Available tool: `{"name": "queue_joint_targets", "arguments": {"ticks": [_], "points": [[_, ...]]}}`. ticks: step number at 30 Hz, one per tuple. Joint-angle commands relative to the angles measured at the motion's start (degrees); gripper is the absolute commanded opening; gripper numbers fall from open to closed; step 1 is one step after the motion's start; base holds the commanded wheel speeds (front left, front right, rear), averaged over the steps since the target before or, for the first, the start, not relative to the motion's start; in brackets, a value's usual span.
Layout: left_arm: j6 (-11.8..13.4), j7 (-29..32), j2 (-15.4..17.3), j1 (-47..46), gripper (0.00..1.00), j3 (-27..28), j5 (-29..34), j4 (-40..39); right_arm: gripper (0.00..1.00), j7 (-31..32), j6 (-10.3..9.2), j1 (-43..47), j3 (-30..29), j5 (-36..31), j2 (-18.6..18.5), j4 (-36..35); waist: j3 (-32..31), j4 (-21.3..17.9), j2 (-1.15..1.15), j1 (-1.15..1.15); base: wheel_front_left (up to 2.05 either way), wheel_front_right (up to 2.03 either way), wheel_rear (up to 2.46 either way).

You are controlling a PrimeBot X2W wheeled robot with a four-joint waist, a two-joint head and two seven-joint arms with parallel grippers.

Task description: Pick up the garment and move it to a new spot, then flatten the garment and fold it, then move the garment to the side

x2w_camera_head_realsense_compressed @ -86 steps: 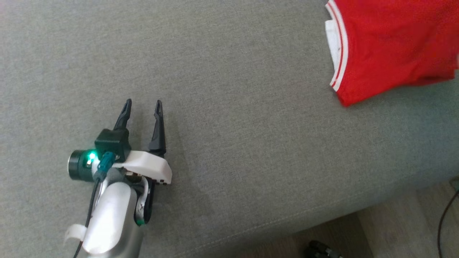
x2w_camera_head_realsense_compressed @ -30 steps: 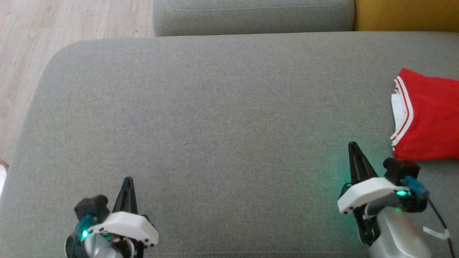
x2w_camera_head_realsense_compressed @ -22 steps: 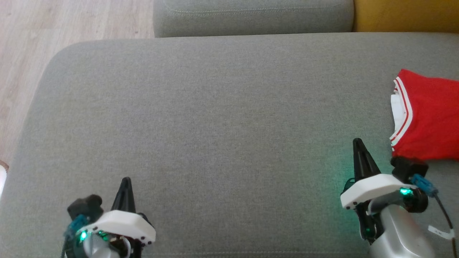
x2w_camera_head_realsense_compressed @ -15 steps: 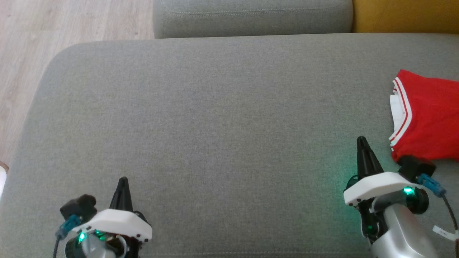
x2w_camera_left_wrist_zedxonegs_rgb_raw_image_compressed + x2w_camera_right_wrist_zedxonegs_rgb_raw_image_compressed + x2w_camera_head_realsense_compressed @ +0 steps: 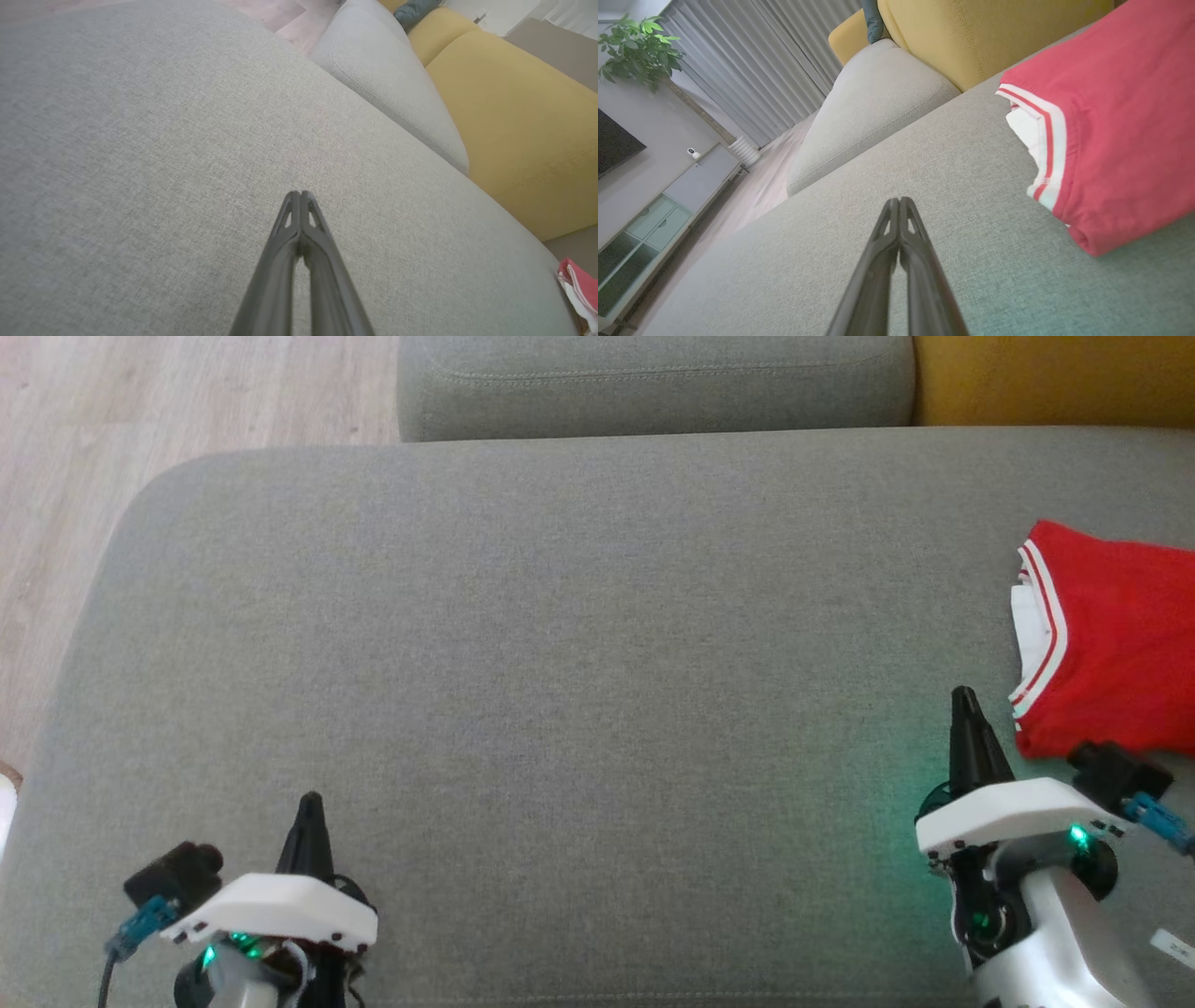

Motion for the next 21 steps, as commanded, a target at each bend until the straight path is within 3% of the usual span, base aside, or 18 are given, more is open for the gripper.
{"name": "queue_joint_targets", "arguments": {"ticks": [1, 21], "points": [[-0.5, 0.3, 0.5, -2.5, 0.00, 1.0, -1.1, -2.2, 0.00, 0.3, 0.12, -1.0, 0.0, 1.3, -0.2, -2.4, 0.0, 0.0, 0.00, 0.00, 0.00, 0.00, 0.00], [-2.7, 3.8, 0.6, -2.8, 0.00, 3.5, -14.1, -3.6, 0.00, 3.9, 0.18, 1.2, -1.5, 15.6, -0.2, -6.5, -0.7, -0.3, 0.00, 0.00, 0.00, 0.00, 0.00]]}}
